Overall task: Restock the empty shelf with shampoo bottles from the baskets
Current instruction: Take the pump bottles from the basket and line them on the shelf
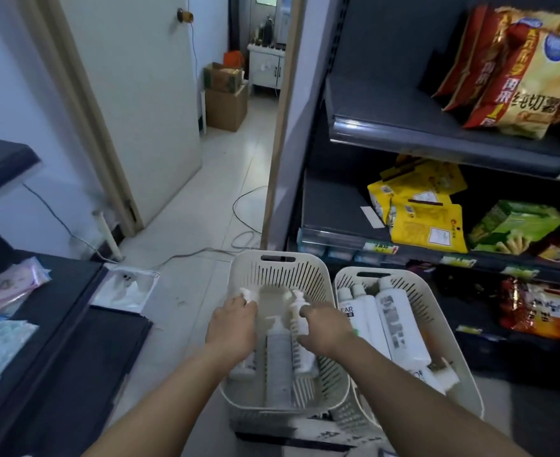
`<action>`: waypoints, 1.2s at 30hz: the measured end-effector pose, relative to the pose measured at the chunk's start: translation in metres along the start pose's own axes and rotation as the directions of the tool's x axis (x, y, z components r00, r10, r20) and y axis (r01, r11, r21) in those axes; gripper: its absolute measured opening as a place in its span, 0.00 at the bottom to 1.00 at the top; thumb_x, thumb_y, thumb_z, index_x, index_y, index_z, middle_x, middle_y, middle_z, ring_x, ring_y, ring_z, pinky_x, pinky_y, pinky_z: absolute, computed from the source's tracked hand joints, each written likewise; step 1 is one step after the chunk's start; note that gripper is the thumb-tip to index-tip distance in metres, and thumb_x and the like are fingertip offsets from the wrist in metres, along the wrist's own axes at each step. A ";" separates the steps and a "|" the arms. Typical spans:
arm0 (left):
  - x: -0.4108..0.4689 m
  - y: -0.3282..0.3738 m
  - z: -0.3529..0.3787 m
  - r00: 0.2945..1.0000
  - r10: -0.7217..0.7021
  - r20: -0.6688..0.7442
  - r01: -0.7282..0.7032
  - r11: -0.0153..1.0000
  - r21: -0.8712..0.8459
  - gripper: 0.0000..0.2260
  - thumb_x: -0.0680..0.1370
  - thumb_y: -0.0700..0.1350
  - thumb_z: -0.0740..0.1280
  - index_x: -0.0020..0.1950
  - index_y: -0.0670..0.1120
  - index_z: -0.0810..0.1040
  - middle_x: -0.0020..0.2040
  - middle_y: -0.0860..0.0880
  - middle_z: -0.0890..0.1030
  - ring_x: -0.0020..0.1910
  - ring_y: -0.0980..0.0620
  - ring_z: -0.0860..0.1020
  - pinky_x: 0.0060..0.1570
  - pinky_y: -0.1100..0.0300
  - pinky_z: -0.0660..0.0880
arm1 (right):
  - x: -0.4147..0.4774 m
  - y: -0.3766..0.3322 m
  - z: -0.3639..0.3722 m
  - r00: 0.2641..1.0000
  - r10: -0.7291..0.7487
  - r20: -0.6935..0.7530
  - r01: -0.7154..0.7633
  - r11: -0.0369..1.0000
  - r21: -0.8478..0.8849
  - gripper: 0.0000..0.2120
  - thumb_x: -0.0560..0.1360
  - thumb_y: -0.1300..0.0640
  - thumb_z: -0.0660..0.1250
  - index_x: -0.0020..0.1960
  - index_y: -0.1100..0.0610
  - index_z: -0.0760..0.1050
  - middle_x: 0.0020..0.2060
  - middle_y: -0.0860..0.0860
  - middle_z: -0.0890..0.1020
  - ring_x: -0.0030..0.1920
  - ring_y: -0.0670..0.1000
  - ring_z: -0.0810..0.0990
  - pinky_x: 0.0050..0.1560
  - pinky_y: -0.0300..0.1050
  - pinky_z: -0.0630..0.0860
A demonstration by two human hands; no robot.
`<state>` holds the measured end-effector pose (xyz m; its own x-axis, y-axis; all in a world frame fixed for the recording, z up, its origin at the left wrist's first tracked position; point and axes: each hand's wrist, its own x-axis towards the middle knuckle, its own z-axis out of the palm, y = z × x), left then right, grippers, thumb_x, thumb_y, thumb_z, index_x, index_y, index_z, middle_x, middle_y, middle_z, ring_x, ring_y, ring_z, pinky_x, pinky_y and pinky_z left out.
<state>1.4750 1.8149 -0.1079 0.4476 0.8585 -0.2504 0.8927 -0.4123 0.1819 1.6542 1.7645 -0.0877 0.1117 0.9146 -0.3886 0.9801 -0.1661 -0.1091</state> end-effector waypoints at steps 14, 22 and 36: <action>0.048 0.026 0.103 0.915 -0.031 0.403 0.080 0.991 -0.104 0.22 0.76 0.48 0.67 0.68 0.44 0.69 0.66 0.42 0.73 0.62 0.42 0.74 0.57 0.50 0.75 | 0.043 0.032 0.064 0.985 0.100 0.138 -0.129 0.968 0.214 0.11 0.77 0.54 0.66 0.57 0.58 0.78 0.50 0.55 0.83 0.43 0.53 0.80 0.42 0.40 0.75; 0.064 0.042 0.180 0.841 -0.090 0.533 0.293 0.905 -0.309 0.27 0.74 0.51 0.71 0.67 0.40 0.65 0.62 0.41 0.74 0.57 0.43 0.77 0.43 0.58 0.70 | 0.093 0.049 0.101 0.965 0.107 0.240 -0.180 0.935 0.307 0.12 0.75 0.57 0.68 0.56 0.62 0.77 0.53 0.58 0.82 0.52 0.58 0.82 0.46 0.44 0.76; 0.096 0.044 0.232 0.731 -0.308 0.609 0.673 0.478 -0.565 0.47 0.59 0.55 0.79 0.72 0.43 0.63 0.61 0.45 0.77 0.57 0.44 0.79 0.50 0.54 0.76 | 0.197 0.068 0.161 0.877 0.386 0.285 -0.476 0.620 0.624 0.16 0.75 0.56 0.68 0.60 0.59 0.71 0.54 0.54 0.79 0.53 0.57 0.81 0.50 0.49 0.79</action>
<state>1.5699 1.8085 -0.3444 0.0841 0.5686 -0.8183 0.6976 0.5528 0.4558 1.7168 1.8738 -0.3185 0.4294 0.6331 -0.6441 0.4516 -0.7681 -0.4540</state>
